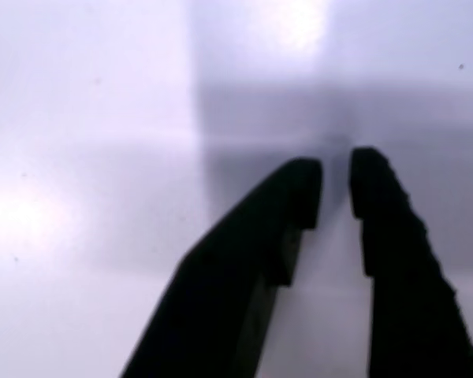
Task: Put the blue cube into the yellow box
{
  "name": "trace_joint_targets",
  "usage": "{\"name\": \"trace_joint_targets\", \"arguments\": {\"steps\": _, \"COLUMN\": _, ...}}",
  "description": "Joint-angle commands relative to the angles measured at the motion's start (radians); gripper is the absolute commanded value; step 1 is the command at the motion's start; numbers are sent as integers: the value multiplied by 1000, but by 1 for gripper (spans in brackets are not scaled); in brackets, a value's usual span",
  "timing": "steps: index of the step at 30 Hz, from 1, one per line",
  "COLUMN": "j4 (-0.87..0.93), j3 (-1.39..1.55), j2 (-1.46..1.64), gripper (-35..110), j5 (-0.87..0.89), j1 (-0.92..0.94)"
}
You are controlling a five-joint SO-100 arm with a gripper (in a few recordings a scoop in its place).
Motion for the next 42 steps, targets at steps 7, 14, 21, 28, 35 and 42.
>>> {"name": "trace_joint_targets", "arguments": {"steps": 7, "j4": 17, "j3": 26, "j2": 25, "gripper": 0, "j5": -28, "j1": 20}}
{"name": "trace_joint_targets", "arguments": {"steps": 14, "j4": 17, "j3": 26, "j2": 25, "gripper": 0, "j5": -21, "j1": 20}}
{"name": "trace_joint_targets", "arguments": {"steps": 21, "j4": -95, "j3": 26, "j2": 18, "gripper": 3, "j5": -9, "j1": -17}}
{"name": "trace_joint_targets", "arguments": {"steps": 28, "j4": -302, "j3": -115, "j2": -164, "gripper": 10, "j5": 100, "j1": -100}}
{"name": "trace_joint_targets", "arguments": {"steps": 35, "j4": -393, "j3": -512, "j2": -589, "gripper": 27, "j5": 399, "j1": -273}}
{"name": "trace_joint_targets", "arguments": {"steps": 42, "j4": -479, "j3": -833, "j2": -907, "gripper": 48, "j5": 644, "j1": -403}}
